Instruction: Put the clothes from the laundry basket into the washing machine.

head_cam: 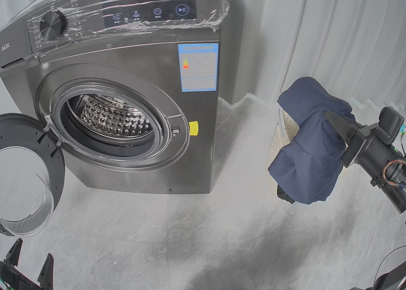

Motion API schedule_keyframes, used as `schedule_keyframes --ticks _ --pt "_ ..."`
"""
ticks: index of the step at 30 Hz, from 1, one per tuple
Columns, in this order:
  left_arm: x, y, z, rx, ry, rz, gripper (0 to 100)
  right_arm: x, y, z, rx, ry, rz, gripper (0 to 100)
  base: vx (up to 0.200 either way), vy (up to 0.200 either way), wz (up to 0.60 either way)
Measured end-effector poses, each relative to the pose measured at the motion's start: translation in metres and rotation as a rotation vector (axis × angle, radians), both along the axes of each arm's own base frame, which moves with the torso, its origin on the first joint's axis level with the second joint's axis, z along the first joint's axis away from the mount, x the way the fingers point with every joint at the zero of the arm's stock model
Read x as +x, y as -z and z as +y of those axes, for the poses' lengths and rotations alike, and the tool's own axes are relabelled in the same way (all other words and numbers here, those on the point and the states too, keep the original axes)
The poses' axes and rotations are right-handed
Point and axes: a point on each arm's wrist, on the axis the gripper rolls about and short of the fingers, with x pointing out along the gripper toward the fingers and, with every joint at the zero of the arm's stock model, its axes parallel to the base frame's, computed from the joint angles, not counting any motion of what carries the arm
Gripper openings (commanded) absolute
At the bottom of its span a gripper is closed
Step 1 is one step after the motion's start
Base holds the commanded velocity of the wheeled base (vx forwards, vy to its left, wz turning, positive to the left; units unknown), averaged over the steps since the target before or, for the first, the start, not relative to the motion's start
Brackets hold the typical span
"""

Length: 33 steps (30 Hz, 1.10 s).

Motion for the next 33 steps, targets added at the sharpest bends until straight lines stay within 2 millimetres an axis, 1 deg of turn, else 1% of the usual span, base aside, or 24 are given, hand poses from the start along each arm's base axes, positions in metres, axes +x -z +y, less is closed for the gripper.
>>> schedule_keyframes --ticks 4,16,28,33 --pt "0.0 0.0001 0.0 0.0 0.0 0.0 100 -0.0033 0.0001 0.0031 0.003 -0.042 -0.015 0 0.0 0.2 0.0" --pt "0.0 0.0 0.0 0.0 0.0 0.0 100 -0.0054 -0.0002 0.0046 0.002 -0.057 -0.028 0 0.0 0.0 0.0" --pt "0.0 0.0 0.0 0.0 0.0 0.0 100 -0.0052 -0.0001 0.0048 0.003 -0.056 -0.025 0 -0.2 0.0 0.0" --pt "0.0 0.0 0.0 0.0 0.0 0.0 100 -0.0051 0.0 0.005 0.003 -0.054 -0.024 0 0.0 0.0 0.0"
